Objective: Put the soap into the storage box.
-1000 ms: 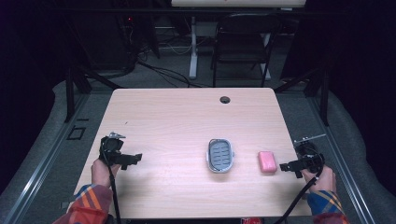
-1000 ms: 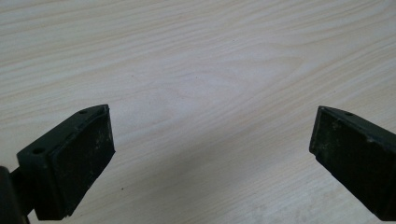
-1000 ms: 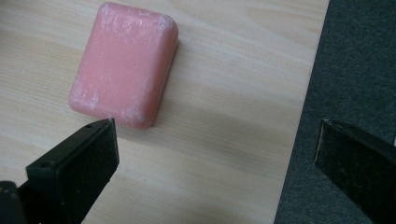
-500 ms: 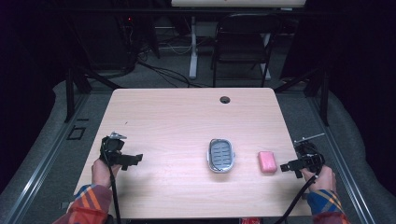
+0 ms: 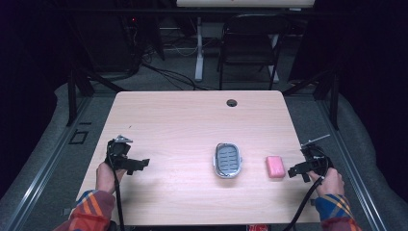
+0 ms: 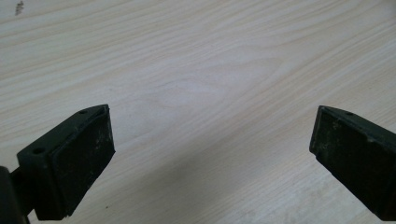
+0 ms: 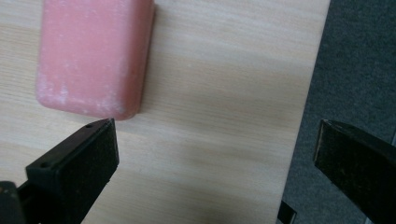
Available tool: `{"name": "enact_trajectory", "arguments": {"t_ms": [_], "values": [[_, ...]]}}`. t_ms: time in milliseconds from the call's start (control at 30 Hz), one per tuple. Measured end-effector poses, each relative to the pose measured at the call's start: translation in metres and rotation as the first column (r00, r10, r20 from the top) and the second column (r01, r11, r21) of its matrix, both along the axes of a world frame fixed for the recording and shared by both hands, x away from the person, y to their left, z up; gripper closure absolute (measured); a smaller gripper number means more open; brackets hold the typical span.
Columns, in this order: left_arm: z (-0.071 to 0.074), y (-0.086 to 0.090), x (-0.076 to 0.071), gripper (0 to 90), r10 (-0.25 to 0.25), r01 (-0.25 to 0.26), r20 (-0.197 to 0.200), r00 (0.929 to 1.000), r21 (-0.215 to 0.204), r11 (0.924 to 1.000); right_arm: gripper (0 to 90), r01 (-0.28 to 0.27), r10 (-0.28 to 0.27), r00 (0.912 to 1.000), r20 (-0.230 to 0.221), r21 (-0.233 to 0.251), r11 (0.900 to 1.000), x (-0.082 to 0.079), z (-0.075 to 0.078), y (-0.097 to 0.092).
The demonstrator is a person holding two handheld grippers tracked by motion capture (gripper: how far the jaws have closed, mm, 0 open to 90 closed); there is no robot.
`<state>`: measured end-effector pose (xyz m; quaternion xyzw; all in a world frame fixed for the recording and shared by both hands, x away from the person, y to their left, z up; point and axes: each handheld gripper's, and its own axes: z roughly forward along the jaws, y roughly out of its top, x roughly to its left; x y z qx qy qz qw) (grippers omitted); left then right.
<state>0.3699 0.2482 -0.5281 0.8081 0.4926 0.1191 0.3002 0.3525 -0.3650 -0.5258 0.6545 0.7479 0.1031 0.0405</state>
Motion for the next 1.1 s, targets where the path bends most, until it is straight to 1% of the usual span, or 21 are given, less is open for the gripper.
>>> {"name": "enact_trajectory", "arguments": {"t_ms": [67, 100, 133, 233, 267, 333, 367, 400, 500, 533, 567, 600, 633, 700, 733, 800, 833, 967, 1000, 1033, 1100], "values": [[-0.001, -0.001, 0.001, 0.0, -0.004, 0.004, -0.003, 1.0, -0.004, 1.0, 0.0, 0.002, -0.002, 0.9999, -0.016, 0.011, 0.9999, 0.002, 0.001, -0.004], [-0.001, -0.001, 0.001, 0.0, -0.004, 0.004, -0.003, 1.0, -0.007, 1.0, 0.0, 0.026, -0.026, 0.9996, 0.002, 0.023, 0.9994, 0.003, 0.002, -0.004], [-0.001, -0.001, 0.001, 0.0, -0.005, 0.005, -0.003, 1.0, -0.007, 1.0, 0.0, 0.032, -0.032, 0.9995, 0.006, 0.023, 0.9992, 0.003, 0.003, -0.004], [0.0, -0.002, 0.001, 0.0, -0.009, 0.009, -0.003, 1.0, -0.003, 1.0, 0.0, 0.032, -0.032, 0.9995, 0.002, 0.032, 0.999, 0.002, 0.009, -0.003], [0.0, -0.002, 0.001, 0.0, -0.005, 0.005, -0.003, 1.0, -0.006, 1.0, 0.0, 0.035, -0.036, 0.9993, 0.014, 0.037, 0.9987, 0.002, 0.011, -0.002], [0.0, -0.003, 0.001, 0.0, -0.004, 0.004, -0.001, 1.0, -0.009, 1.0, 0.0, 0.029, -0.03, 0.9995, 0.014, 0.05, 0.9983, 0.003, 0.014, -0.001], [0.0, -0.004, 0.001, 0.0, -0.002, 0.002, -0.004, 1.0, -0.01, 0.9999, 0.0, 0.024, -0.025, 0.9994, 0.026, 0.046, 0.9987, 0.003, 0.017, 0.0], [-0.001, -0.005, 0.001, 0.0, -0.009, 0.008, -0.01, 0.9999, -0.005, 1.0, 0.0, 0.022, -0.024, 0.9988, 0.043, 0.061, 0.9979, 0.005, 0.021, 0.004], [-0.001, -0.006, 0.001, 0.0, -0.015, 0.015, -0.012, 0.9998, 0.004, 0.9999, 0.0, 0.01, -0.012, 0.9992, 0.038, 0.054, 0.9985, 0.008, 0.022, 0.01], [0.001, -0.006, -0.001, 0.0, -0.015, 0.015, 0.0, 0.9999, 0.006, 0.9999, 0.0, 0.005, -0.007, 0.9993, 0.037, 0.056, 0.9984, 0.011, 0.022, 0.017], [0.001, -0.006, -0.001, 0.0, -0.015, 0.015, 0.0, 0.9999, 0.006, 0.9999, 0.0, 0.005, -0.007, 0.9993, 0.037, 0.056, 0.9984, 0.011, 0.022, 0.017], [0.001, -0.005, -0.001, 0.0, -0.013, 0.013, 0.001, 0.9999, 0.003, 0.9999, 0.0, -0.011, 0.01, 0.9998, 0.017, 0.042, 0.9991, 0.012, 0.023, 0.019], [0.001, -0.004, -0.001, 0.0, -0.01, 0.01, 0.002, 0.9999, 0.002, 0.9999, 0.0, -0.002, 0.002, 1.0, 0.003, 0.046, 0.9989, 0.014, 0.023, 0.022], [0.0, -0.002, 0.0, 0.0, -0.002, 0.002, -0.008, 1.0, -0.003, 1.0, 0.0, 0.006, -0.006, 1.0, -0.001, 0.051, 0.9987, 0.017, 0.024, 0.029], [0.0, -0.001, 0.0, 0.0, -0.003, 0.003, -0.007, 1.0, -0.003, 1.0, 0.0, -0.001, 0.001, 0.9999, -0.017, 0.05, 0.9988, 0.018, 0.024, 0.031], [0.0, -0.002, 0.001, 0.0, -0.01, 0.01, -0.005, 0.9999, -0.001, 0.9999, 0.0, 0.008, -0.007, 0.9999, -0.01, 0.045, 0.9989, 0.019, 0.022, 0.036], [0.0, -0.002, 0.001, 0.0, -0.011, 0.011, -0.004, 0.9999, 0.001, 0.9999, 0.0, -0.021, 0.023, 0.9991, -0.035, 0.045, 0.9987, 0.022, 0.022, 0.036], [-0.001, -0.003, 0.002, 0.0, -0.016, 0.016, -0.013, 0.9998, 0.007, 0.9999, 0.0, -0.003, 0.004, 0.9997, -0.026, 0.057, 0.9983, 0.026, 0.018, 0.044], [-0.001, -0.003, 0.002, 0.0, -0.014, 0.014, -0.015, 0.9998, 0.009, 0.9999, 0.0, -0.031, 0.034, 0.9979, -0.054, 0.055, 0.998, 0.029, 0.016, 0.047], [-0.001, -0.003, 0.003, 0.0, -0.016, 0.016, -0.016, 0.9997, 0.011, 0.9998, 0.0, -0.021, 0.025, 0.9982, -0.055, 0.063, 0.9978, 0.029, 0.016, 0.05], [-0.001, -0.003, 0.003, 0.0, -0.015, 0.016, -0.017, 0.9997, 0.008, 0.9998, 0.0, -0.028, 0.033, 0.9971, -0.069, 0.068, 0.9973, 0.032, 0.013, 0.051]]}}
